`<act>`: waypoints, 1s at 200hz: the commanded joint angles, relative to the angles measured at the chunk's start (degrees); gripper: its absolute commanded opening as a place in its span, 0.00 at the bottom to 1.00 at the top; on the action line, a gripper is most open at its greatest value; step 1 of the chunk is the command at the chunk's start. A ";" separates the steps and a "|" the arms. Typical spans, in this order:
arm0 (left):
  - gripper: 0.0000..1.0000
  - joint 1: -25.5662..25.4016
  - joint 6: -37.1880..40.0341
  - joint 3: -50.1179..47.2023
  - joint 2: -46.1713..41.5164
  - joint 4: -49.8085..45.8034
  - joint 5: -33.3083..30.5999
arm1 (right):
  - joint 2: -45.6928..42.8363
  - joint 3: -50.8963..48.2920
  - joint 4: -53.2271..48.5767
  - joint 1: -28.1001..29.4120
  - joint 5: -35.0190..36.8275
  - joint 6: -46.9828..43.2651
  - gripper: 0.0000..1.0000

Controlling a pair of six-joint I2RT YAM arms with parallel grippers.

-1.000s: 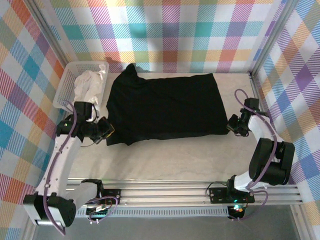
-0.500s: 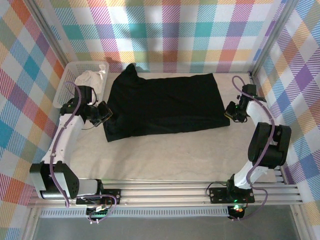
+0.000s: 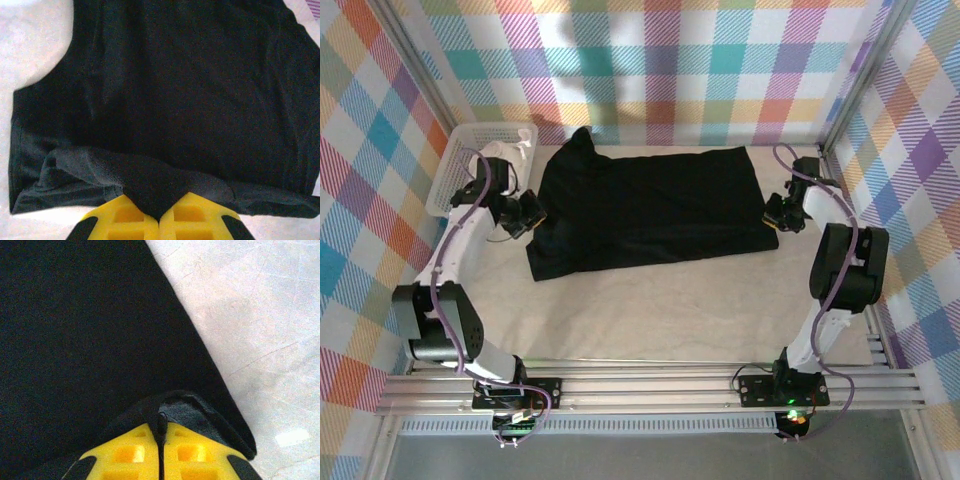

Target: Fold the inside-out t-shirt

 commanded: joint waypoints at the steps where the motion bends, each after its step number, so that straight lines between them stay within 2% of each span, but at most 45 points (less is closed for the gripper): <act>1: 0.00 1.00 -0.45 4.42 4.35 2.47 -1.59 | 2.27 3.11 -0.55 0.28 1.21 -0.78 0.09; 37: 0.00 1.19 -1.69 10.01 13.98 4.43 -4.93 | 7.80 8.23 0.39 0.92 0.99 -0.08 0.12; 53: 0.10 1.27 -2.48 13.70 19.80 4.62 -7.38 | 10.81 11.35 1.04 1.42 0.65 0.29 0.21; 70: 0.26 1.27 -3.35 18.83 25.75 4.12 -7.97 | 13.30 14.68 0.89 1.97 0.98 0.00 0.34; 84: 0.36 1.27 -3.63 22.40 27.92 3.83 -7.40 | 13.61 16.17 0.50 2.21 0.96 -0.94 0.37; 99: 0.45 1.04 -3.84 22.84 26.51 4.43 -6.96 | 11.09 14.92 0.39 2.77 2.92 -2.25 0.42; 119: 0.50 -0.22 -4.45 16.60 20.52 6.95 -5.48 | 3.75 6.75 2.84 4.40 4.45 -2.96 0.45; 149: 0.57 -3.53 -7.82 -4.20 7.45 17.38 -5.08 | -4.19 -6.46 6.89 8.75 3.25 -2.12 0.50; 166: 0.58 -4.62 -7.27 -9.75 5.99 20.09 -4.09 | -2.72 -6.88 5.69 9.07 3.32 -2.69 0.50; 200: 0.59 -5.33 -4.56 -10.90 11.05 20.79 -4.14 | 4.37 -0.69 1.61 8.82 8.67 -6.11 0.49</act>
